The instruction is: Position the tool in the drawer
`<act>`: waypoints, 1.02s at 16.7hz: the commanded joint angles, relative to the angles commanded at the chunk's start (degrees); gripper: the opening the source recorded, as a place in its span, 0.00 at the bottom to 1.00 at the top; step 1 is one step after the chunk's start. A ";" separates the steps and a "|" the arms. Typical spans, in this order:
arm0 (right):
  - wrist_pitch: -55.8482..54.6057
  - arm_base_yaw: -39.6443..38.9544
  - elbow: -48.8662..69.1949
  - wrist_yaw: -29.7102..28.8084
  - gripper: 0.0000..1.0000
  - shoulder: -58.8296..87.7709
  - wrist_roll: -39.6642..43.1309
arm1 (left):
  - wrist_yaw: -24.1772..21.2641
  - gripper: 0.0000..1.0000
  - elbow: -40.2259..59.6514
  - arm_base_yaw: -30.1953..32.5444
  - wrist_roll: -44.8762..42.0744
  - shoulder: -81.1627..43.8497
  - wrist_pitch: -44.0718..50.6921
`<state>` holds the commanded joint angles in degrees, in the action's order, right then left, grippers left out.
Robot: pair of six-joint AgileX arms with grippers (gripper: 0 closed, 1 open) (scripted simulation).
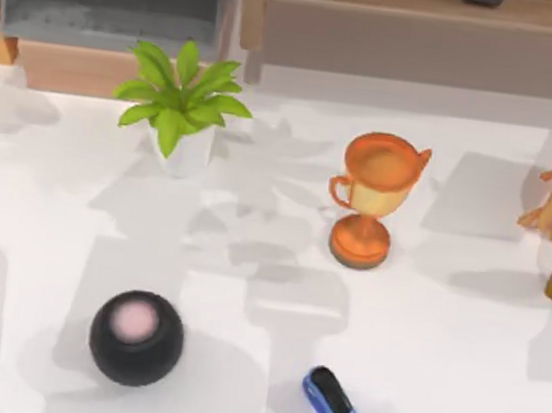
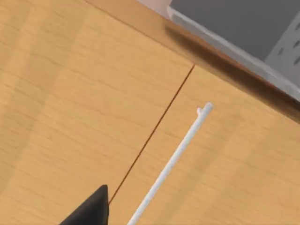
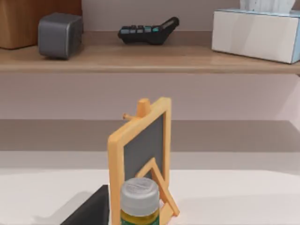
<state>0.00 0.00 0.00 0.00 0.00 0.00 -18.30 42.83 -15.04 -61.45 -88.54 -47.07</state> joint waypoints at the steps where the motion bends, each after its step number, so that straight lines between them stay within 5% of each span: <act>1: 0.00 0.00 0.00 0.00 1.00 0.00 0.00 | -1.07 1.00 2.57 -1.08 -3.71 -5.34 -2.64; 9: 0.00 0.00 0.00 0.00 1.00 0.00 0.00 | -7.47 1.00 17.99 -7.92 -26.14 -37.69 -18.12; 17: 0.00 0.00 0.00 0.00 1.00 0.00 0.00 | -8.27 1.00 19.95 -8.67 -29.26 -42.03 -20.10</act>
<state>0.00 0.00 0.00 0.00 0.00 0.00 -26.57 62.78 -23.71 -90.71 -130.57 -67.17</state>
